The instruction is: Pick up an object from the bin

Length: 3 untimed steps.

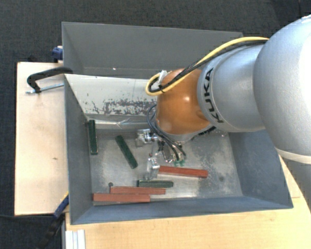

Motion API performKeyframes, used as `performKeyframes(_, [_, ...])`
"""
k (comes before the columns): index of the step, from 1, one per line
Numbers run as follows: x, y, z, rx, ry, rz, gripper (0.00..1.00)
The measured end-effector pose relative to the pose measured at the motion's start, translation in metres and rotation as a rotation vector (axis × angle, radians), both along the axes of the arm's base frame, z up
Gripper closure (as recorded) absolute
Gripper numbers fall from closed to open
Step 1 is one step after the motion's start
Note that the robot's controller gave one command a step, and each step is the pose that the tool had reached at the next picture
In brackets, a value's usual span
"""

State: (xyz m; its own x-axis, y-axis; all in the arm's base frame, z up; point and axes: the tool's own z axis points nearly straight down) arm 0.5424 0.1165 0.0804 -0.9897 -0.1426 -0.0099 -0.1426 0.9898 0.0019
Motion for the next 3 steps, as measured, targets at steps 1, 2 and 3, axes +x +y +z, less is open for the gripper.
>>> performKeyframes(1, [0.007, -0.030, -0.001, 0.001, 0.004, -0.140, 0.00])
performKeyframes(2, [-0.011, -0.042, 0.001, -0.003, 0.007, 0.029, 0.00])
performKeyframes(3, [-0.019, -0.060, 0.007, -0.001, 0.010, -0.090, 0.00])
